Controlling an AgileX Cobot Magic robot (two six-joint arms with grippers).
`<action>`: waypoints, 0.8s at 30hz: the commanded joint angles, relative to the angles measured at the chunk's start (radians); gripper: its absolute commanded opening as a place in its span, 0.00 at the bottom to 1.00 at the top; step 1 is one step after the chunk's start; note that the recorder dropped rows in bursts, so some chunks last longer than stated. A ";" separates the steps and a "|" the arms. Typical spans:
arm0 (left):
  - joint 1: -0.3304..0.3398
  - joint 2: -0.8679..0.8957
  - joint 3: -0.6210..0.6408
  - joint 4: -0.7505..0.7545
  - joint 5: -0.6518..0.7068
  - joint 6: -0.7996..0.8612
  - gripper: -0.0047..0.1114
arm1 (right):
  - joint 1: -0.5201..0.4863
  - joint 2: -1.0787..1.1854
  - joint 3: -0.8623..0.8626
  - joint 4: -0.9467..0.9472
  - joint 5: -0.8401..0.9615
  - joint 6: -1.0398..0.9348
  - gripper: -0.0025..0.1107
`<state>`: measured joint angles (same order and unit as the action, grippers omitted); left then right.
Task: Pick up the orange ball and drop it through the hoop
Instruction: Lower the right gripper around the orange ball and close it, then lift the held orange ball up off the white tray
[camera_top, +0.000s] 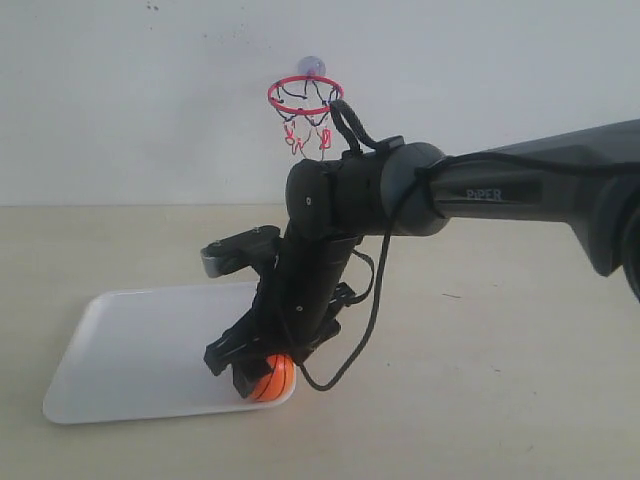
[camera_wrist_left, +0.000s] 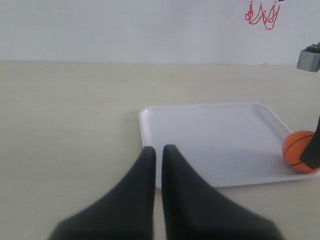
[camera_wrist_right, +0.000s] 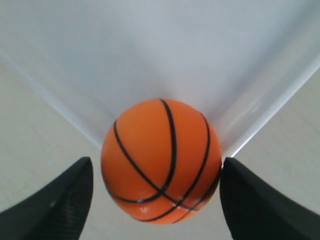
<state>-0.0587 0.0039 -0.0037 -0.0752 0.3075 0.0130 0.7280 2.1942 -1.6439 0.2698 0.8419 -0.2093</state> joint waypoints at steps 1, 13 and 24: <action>0.002 -0.004 0.004 -0.011 -0.002 0.003 0.08 | 0.002 -0.004 -0.007 0.002 -0.020 0.003 0.62; 0.002 -0.004 0.004 -0.011 -0.002 0.003 0.08 | 0.002 -0.004 -0.007 0.009 -0.052 0.024 0.62; 0.002 -0.004 0.004 -0.011 -0.002 0.003 0.08 | 0.002 0.014 -0.007 0.011 -0.046 0.041 0.32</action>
<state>-0.0587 0.0039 -0.0037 -0.0752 0.3075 0.0130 0.7280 2.2001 -1.6446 0.2791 0.7944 -0.1805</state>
